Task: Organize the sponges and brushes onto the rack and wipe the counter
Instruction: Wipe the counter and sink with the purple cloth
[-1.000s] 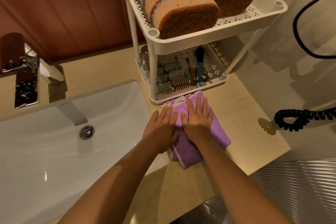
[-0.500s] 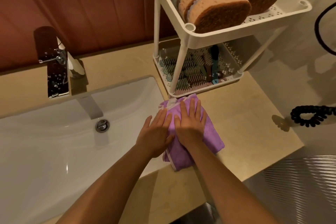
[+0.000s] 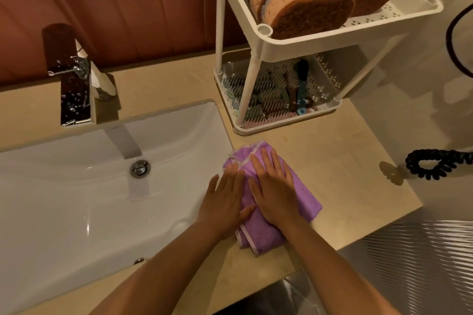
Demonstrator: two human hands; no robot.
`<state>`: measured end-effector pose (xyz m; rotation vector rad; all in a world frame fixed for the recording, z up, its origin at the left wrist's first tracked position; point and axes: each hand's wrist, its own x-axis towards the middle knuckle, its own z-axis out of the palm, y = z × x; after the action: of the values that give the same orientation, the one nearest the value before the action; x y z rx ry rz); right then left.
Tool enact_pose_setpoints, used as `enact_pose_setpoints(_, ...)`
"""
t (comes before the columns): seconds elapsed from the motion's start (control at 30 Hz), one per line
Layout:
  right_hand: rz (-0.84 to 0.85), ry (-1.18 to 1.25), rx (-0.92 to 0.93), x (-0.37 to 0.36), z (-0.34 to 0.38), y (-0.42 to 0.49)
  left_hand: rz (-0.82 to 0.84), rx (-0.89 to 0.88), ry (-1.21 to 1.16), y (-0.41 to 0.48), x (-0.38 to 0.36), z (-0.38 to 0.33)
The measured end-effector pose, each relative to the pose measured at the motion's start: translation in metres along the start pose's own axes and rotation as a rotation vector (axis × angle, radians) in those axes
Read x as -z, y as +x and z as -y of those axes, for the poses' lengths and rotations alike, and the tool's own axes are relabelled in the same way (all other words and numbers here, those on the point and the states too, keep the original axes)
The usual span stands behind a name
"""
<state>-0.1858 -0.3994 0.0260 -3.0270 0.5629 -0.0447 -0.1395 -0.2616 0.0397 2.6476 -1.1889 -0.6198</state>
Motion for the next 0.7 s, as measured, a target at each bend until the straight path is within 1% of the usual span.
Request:
enact_pose_setpoints(0.2, 0.026, 0.015, 0.022, 0.004, -0.030, -0.014, -0.038, 0.000, 0.000, 0.001, -0.010, -0.032)
enact_pose_setpoints(0.33, 0.027, 0.002, -0.033, 0.003, -0.047, -0.028, -0.249, 0.017, 0.095, 0.004, -0.015, -0.061)
enact_pose_setpoints(0.37, 0.031, -0.012, -0.059, 0.004, -0.050, -0.033, -0.280, 0.015, 0.101, 0.005, -0.016, -0.068)
enact_pose_setpoints(0.5, 0.034, -0.024, -0.108, 0.007, -0.063, -0.051, -0.250, 0.015, 0.104, 0.011, -0.020, -0.088)
enact_pose_setpoints(0.6, 0.040, -0.023, -0.050, 0.011, -0.077, -0.064, -0.246, 0.019, 0.141, 0.007, -0.027, -0.095)
enact_pose_setpoints(0.7, 0.035, 0.027, 0.006, 0.014, -0.087, -0.072, -0.294, 0.052, 0.168, 0.002, -0.040, -0.108)
